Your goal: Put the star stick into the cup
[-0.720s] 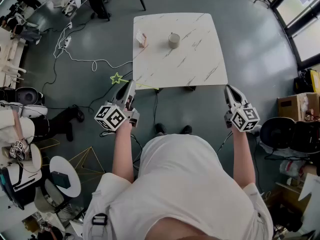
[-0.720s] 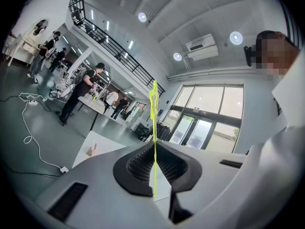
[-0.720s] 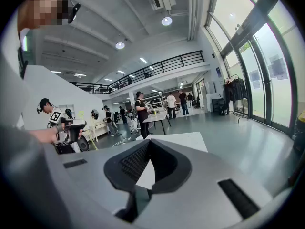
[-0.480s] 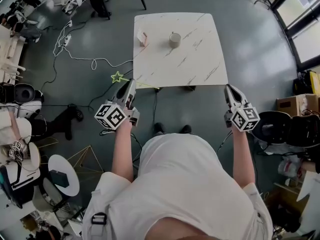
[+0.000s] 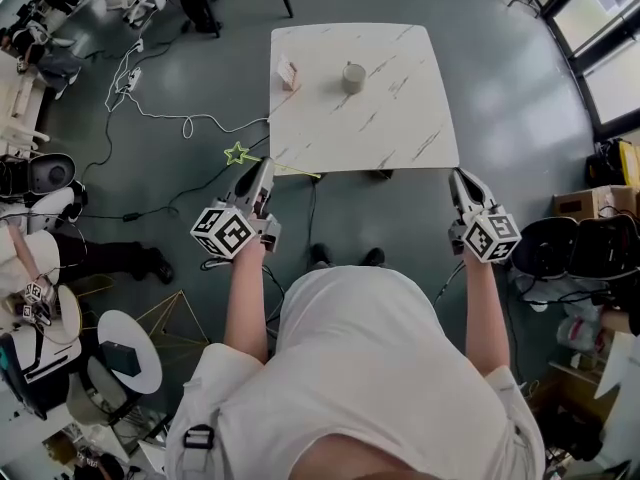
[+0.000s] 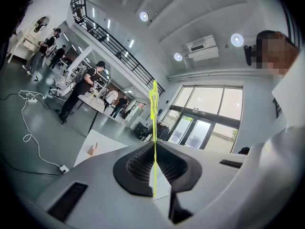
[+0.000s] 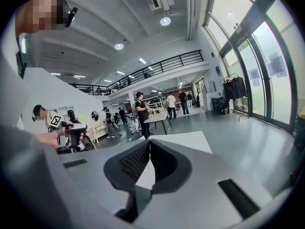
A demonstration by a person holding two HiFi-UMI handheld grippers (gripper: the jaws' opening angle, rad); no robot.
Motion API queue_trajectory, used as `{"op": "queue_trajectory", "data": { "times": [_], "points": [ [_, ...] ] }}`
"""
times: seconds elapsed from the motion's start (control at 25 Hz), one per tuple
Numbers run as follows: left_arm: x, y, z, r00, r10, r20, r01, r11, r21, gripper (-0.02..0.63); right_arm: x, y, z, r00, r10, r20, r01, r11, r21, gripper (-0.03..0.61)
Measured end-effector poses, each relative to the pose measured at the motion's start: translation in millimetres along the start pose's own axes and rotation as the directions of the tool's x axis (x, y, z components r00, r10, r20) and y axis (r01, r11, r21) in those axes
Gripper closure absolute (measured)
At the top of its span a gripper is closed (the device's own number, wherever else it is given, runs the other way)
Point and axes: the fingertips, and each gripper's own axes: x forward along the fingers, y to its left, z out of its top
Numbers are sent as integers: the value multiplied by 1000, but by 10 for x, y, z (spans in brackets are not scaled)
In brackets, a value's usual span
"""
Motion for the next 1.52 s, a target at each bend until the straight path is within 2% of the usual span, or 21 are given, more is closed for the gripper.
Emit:
{"op": "queue_trajectory", "data": {
  "times": [0.6, 0.84, 1.08, 1.52],
  "points": [
    [-230, 416, 116, 998, -46, -41, 46, 999, -5, 592, 134, 461, -243, 998, -60, -17, 61, 998, 32, 552],
    [-294, 539, 138, 998, -55, -42, 55, 998, -13, 592, 161, 672, -338, 998, -46, -34, 47, 998, 29, 552],
    [-210, 589, 72, 997, -54, -48, 53, 998, -32, 592, 189, 587, -351, 997, -53, -55, 56, 998, 42, 552],
    [180, 664, 69, 999, 1, -44, -3, 999, -37, 592, 657, 252, -287, 996, 24, -88, -18, 998, 61, 552]
  ]
}}
